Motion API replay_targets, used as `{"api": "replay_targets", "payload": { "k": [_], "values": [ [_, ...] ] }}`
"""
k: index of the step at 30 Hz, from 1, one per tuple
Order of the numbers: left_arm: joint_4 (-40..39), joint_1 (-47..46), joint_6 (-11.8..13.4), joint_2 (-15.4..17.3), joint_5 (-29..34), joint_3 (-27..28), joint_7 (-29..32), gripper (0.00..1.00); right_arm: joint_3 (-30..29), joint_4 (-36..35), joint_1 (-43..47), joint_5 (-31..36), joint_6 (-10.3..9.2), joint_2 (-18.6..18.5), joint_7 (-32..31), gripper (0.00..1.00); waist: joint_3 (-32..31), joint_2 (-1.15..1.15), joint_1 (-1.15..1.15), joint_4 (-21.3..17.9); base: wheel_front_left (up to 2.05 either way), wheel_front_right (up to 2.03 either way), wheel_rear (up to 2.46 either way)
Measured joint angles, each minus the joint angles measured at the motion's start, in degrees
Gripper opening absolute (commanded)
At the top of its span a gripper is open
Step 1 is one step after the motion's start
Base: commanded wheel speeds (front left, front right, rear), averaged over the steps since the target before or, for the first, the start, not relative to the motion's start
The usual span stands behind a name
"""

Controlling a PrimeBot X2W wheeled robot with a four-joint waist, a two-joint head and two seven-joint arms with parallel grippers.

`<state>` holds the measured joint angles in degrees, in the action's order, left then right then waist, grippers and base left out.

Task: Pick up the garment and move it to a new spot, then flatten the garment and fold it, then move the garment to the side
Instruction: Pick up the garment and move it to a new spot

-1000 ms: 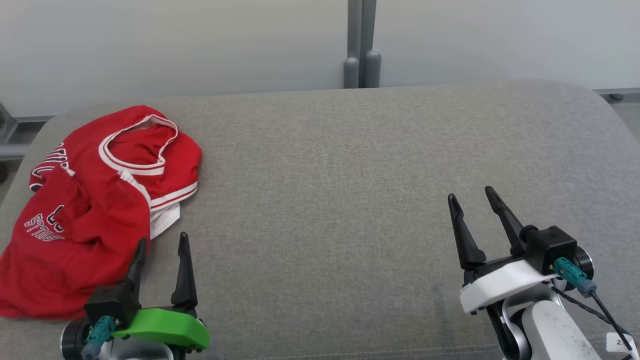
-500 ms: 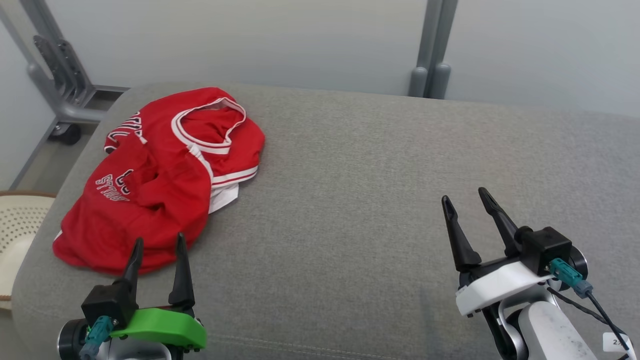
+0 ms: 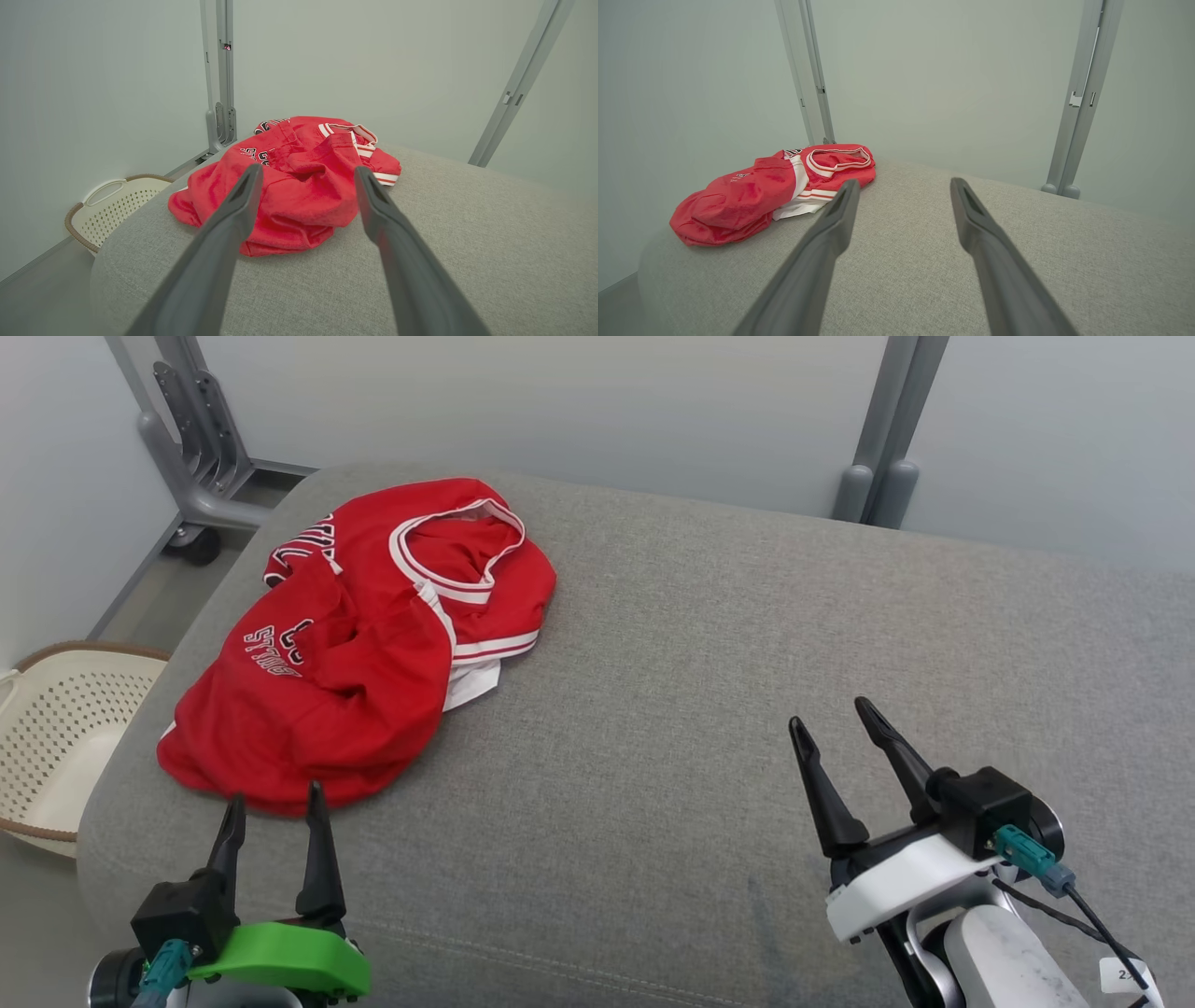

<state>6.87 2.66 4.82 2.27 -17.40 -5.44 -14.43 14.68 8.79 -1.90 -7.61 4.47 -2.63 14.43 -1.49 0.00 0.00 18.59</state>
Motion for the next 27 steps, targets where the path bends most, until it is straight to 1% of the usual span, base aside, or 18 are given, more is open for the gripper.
{"api": "replay_targets", "payload": {
  "k": [10, 15, 19, 27],
  "values": [
    [1.45, -1.19, -0.11, 0.12, 1.65, 0.05, 0.00, 1.00, 0.01, 0.08, -0.97, 0.24, 0.07, -0.02, 0.00, 1.00, 2.19, 0.00, 0.00, -2.47, 0.00, 0.00, 0.00],
    [5.53, -5.44, -0.21, 0.90, 2.03, 0.86, 0.00, 1.00, -0.14, -0.85, -2.47, 1.13, 0.11, -0.96, 0.01, 1.00, 4.55, 0.00, 0.00, -3.97, 0.00, 0.00, 0.00],
    [9.14, -9.31, -0.21, 1.19, 2.02, 0.97, 0.07, 1.00, -0.31, -1.59, -3.88, 1.40, 0.51, -1.56, 0.01, 1.00, 7.00, 0.00, 0.00, -5.31, 0.00, 0.00, 0.00],
    [15.52, -18.44, -0.35, 1.03, 0.36, 1.75, 3.02, 1.00, -0.21, -2.98, -7.23, 1.75, 0.76, -2.70, 0.16, 1.00, 12.84, 0.00, 0.00, -8.02, 0.00, 0.00, 0.00]
  ]
}}
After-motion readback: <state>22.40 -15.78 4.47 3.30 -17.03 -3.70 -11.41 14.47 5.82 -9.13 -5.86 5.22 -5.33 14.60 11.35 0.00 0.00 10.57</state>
